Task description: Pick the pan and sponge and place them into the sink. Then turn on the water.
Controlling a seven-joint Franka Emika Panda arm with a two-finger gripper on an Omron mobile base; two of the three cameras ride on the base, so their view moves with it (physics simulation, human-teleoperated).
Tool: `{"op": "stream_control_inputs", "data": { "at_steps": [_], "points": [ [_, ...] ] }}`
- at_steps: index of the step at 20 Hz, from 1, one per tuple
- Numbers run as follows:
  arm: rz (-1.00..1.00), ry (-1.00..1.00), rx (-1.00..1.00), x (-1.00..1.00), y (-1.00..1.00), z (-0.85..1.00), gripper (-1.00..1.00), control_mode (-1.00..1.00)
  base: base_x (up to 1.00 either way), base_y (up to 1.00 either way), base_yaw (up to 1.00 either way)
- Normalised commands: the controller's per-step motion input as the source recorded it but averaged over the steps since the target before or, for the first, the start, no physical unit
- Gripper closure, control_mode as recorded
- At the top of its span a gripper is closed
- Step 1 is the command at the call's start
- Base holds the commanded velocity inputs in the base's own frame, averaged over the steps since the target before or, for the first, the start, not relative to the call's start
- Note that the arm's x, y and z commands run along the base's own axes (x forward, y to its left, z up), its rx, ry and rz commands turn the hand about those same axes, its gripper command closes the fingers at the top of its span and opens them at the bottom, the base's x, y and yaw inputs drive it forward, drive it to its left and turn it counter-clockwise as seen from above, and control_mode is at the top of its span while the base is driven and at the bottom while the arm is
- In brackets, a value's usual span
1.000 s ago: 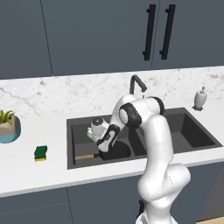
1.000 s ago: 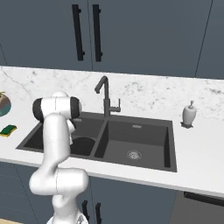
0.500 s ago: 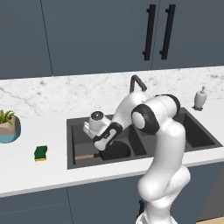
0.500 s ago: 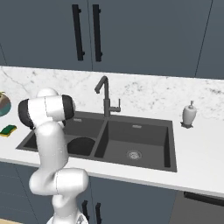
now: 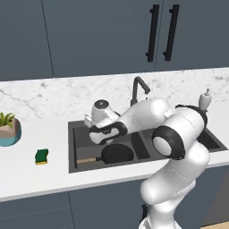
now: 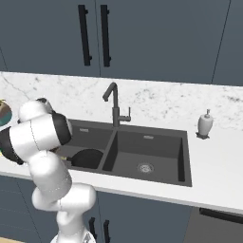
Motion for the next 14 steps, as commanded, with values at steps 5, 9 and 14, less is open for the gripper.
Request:
{"op": "stream_control_inputs", "data": {
  "at_steps": [5,9,14],
  "points": [
    [0.28,0.0,-0.03,-0.73,-0.02,0.29,-1.0,-1.0,0.0,0.0,0.0],
    [0.4,0.02,0.0,-0.36,0.0,-0.01,-1.0,-1.0,0.0,0.0,0.0],
    [0.43,0.16,0.0,-0.01,0.28,0.0,-1.0,-1.0,0.0,0.0,0.0]
  ]
}}
